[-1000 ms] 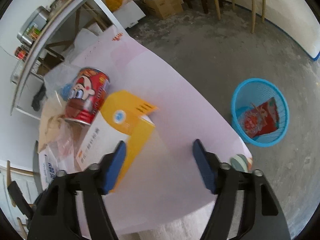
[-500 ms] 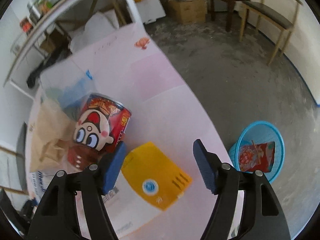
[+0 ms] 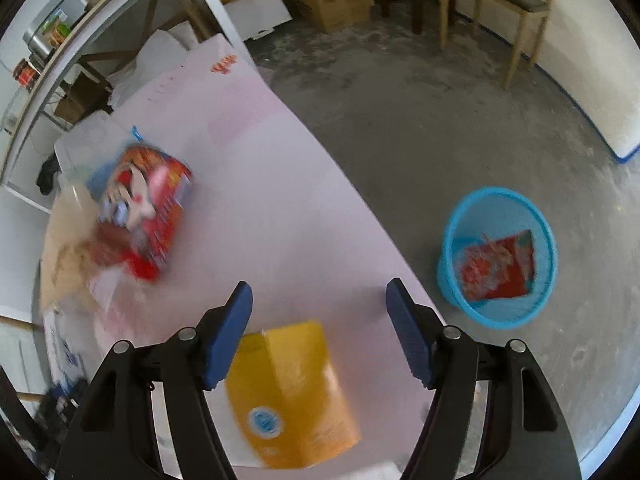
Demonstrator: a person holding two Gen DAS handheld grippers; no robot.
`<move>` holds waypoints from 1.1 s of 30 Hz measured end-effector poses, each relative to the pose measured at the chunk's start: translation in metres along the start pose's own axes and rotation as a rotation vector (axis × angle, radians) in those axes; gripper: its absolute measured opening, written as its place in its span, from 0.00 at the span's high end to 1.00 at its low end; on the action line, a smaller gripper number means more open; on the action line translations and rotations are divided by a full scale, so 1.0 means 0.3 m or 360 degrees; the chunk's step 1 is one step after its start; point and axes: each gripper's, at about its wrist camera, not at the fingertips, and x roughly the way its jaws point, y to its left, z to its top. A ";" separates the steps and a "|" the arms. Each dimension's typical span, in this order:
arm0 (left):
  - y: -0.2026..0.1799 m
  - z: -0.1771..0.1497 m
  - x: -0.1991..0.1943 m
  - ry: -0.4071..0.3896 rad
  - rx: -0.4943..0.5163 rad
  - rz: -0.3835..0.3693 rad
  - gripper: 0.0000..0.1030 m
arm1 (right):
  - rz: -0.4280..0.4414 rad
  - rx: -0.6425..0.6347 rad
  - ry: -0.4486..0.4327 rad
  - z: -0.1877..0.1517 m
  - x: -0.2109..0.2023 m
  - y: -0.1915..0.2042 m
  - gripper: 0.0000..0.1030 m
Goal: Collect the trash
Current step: 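Grasp the yellow-and-white medicine box with the right tool, then close the left tool on the blue toothpaste box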
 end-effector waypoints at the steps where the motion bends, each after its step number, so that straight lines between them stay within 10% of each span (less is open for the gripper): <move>1: 0.001 0.001 0.000 0.0000 0.0001 0.0000 0.35 | 0.0011 -0.0003 -0.0005 -0.028 -0.016 -0.017 0.34; 6: 0.001 0.003 0.001 0.0002 0.0009 0.0001 0.35 | 0.0075 -0.0249 -0.0119 -0.084 -0.111 -0.025 0.27; 13: 0.003 0.002 -0.001 0.0005 -0.0004 0.0001 0.35 | 0.0483 -0.1316 -0.0080 -0.199 -0.230 0.208 0.06; 18: 0.010 0.002 -0.005 0.0018 -0.0019 -0.0002 0.35 | 0.0271 -0.1796 0.0115 -0.232 -0.120 0.321 0.06; 26: 0.019 0.000 -0.007 0.0029 -0.0037 0.0000 0.35 | 0.0306 -0.1757 0.0435 -0.201 0.051 0.309 0.06; 33: 0.021 0.000 -0.007 0.0036 -0.0036 0.0009 0.35 | 0.0231 -0.1546 0.0305 -0.280 0.023 0.312 0.16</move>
